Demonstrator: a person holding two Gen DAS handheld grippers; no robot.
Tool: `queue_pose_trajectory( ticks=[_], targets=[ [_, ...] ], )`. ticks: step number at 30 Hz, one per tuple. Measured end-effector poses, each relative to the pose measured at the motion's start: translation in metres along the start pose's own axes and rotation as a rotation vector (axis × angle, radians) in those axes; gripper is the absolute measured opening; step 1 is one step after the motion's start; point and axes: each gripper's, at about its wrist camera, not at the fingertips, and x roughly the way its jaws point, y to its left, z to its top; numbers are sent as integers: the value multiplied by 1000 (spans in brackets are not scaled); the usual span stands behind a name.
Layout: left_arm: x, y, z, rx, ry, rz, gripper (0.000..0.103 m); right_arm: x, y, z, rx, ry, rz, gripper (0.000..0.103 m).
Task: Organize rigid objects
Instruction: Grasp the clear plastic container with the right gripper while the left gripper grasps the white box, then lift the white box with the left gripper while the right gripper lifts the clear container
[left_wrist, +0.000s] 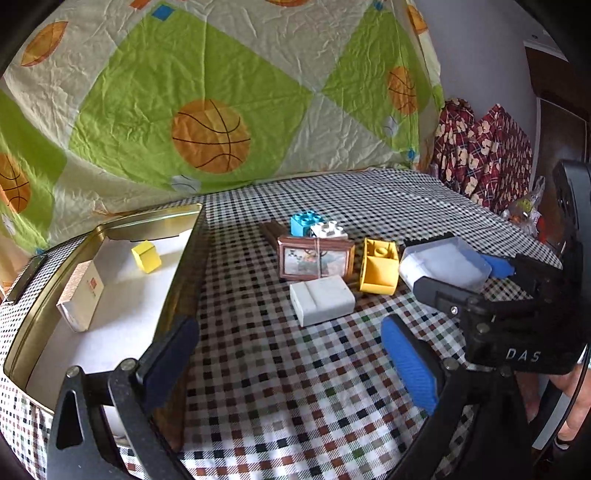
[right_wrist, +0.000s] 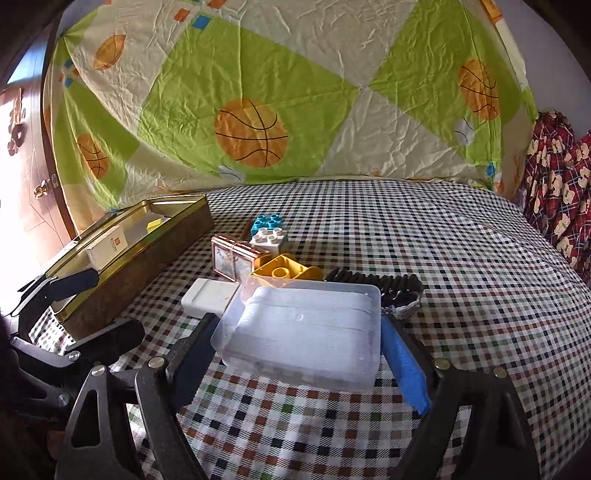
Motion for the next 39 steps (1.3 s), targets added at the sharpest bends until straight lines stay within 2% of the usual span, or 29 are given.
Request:
queue_pose_trajectory(
  ticks=[2, 5, 6, 8, 11, 14, 18, 20, 22, 23, 26, 31, 39],
  targets=[
    [9, -4, 4, 6, 29, -9, 98, 0, -6, 2, 24, -3, 12, 87],
    [24, -9, 9, 9, 75, -28, 94, 2, -8, 8, -3, -26, -38, 87],
    [30, -8, 10, -1, 104, -42, 93, 3, -11, 10, 4, -27, -32, 87],
    [39, -8, 11, -28, 143, -75, 83, 8, -19, 11, 29, -11, -18, 87],
    [50, -11, 12, -51, 192, -105, 81, 9, -23, 10, 47, -5, 11, 87],
    [56, -15, 15, -47, 213, -105, 81, 9, -25, 8, 64, -8, 22, 87],
    [66, -19, 20, -18, 237, -59, 80, 7, -25, 7, 67, -17, 16, 87],
    [72, -20, 20, -11, 262, -67, 67, 6, -25, 7, 67, -20, 14, 87],
    [77, -20, 21, -12, 281, -66, 59, 7, -25, 7, 67, -18, 14, 87],
    [79, -18, 21, -20, 285, -69, 54, 7, -24, 7, 64, -17, 13, 87],
    [78, -15, 21, -36, 276, -81, 52, 6, -23, 6, 57, -21, 12, 87],
    [73, -9, 21, -67, 248, -98, 52, 5, -22, 5, 54, -30, 6, 87],
    [60, -9, 25, -56, 169, -84, 52, 0, -20, 4, 40, -61, 2, 87]
  ],
)
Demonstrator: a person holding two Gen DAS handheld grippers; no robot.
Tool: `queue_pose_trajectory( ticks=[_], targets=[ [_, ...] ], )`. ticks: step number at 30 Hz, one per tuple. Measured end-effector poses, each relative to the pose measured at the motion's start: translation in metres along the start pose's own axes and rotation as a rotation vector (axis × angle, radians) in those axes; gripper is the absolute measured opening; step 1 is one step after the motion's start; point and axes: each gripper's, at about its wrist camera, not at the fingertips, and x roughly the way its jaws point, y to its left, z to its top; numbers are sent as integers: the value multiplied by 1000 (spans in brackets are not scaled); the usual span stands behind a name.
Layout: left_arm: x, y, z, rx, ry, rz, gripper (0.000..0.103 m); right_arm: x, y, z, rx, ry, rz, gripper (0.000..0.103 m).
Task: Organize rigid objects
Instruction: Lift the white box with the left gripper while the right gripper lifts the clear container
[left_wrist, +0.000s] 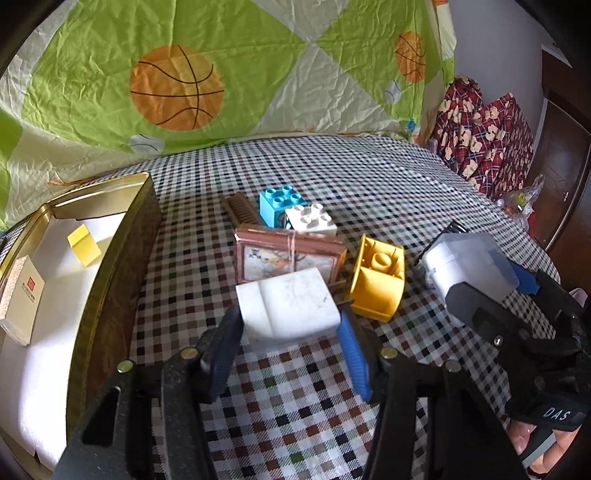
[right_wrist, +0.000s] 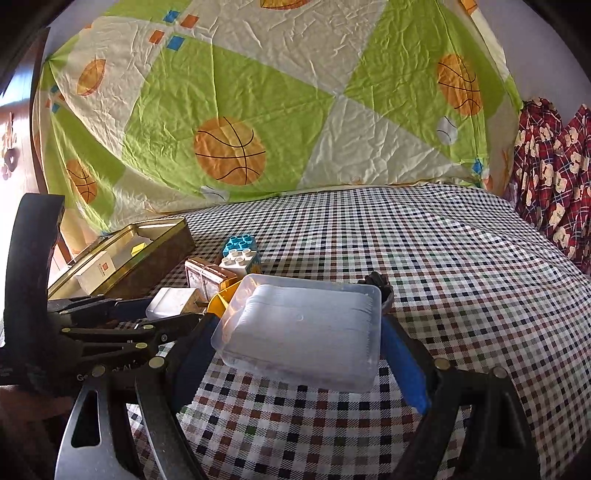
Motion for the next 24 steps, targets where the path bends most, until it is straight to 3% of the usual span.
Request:
queue_pose_trajectory(
  ticks=[24],
  targets=[
    [-38, 4, -3, -28, -211, 71, 52, -9, 2, -1, -25, -54, 0, 87]
  ],
)
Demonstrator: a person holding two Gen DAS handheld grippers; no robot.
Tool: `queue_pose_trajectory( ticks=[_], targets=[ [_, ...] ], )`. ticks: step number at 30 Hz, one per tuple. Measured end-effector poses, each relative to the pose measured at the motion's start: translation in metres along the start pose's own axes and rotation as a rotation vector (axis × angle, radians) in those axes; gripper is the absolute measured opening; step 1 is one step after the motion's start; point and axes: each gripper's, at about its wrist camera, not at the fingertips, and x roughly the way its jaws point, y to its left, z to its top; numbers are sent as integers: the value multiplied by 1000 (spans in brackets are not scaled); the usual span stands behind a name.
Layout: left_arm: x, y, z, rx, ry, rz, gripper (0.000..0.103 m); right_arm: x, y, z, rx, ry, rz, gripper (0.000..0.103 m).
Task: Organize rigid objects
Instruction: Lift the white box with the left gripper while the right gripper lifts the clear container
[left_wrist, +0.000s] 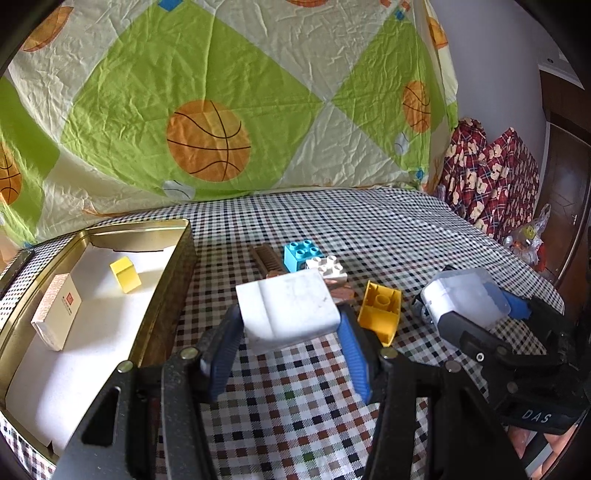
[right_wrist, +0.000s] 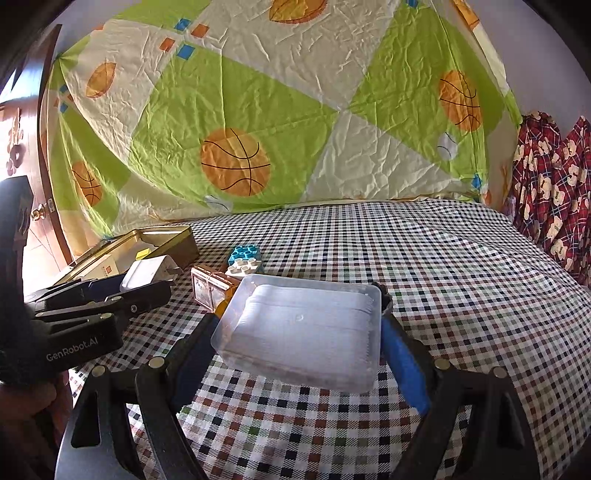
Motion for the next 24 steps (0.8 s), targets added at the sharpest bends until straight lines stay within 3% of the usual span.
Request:
queue_pose_trajectory(
  ticks=[11, 24],
  targets=[
    [-13, 1, -1, -12, -66, 23, 52, -6, 1, -1, -12, -31, 0, 87],
    [-17, 0, -1, -10, -88, 27, 52, -12, 3, -1, -26, -78, 4, 87]
  ],
)
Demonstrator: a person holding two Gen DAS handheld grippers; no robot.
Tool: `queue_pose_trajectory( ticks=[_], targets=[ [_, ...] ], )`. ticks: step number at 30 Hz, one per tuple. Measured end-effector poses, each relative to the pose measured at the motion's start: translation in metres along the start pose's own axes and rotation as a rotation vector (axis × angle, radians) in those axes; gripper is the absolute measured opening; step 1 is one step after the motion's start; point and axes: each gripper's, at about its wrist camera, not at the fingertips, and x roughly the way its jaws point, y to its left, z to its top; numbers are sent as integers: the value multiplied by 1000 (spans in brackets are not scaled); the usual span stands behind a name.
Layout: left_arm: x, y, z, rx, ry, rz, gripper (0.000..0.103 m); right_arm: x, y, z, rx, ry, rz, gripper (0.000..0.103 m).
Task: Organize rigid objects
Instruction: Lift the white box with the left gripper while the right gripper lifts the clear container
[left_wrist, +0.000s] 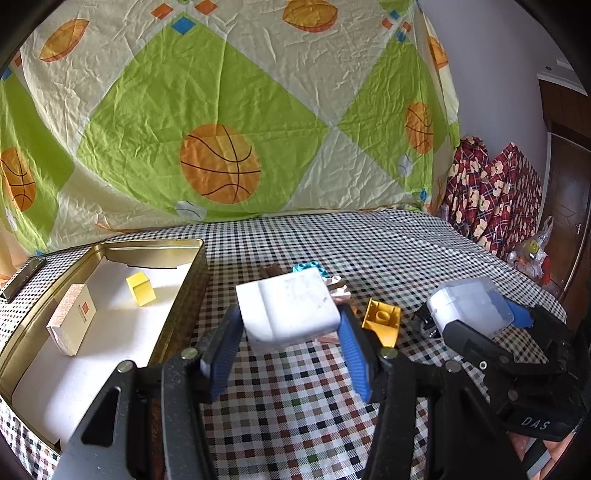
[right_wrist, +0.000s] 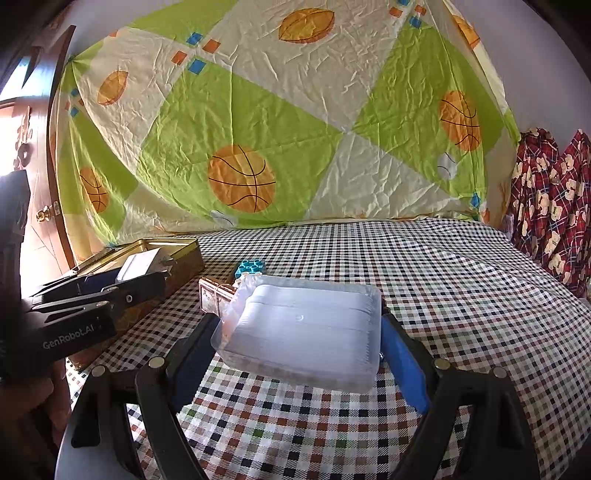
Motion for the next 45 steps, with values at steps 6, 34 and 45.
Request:
queue_pose_trajectory(
  ticks=[6, 34, 45],
  targets=[
    [-5, 0, 0, -1, -25, 8, 52, -7, 3, -2, -14, -39, 2, 87],
    [-24, 4, -2, -7, -129, 37, 52, -26, 10, -7, -43, -159, -6, 87],
    [-34, 5, -3, -16, -174, 52, 52, -34, 12, -9, -50, -208, -13, 87]
  ],
)
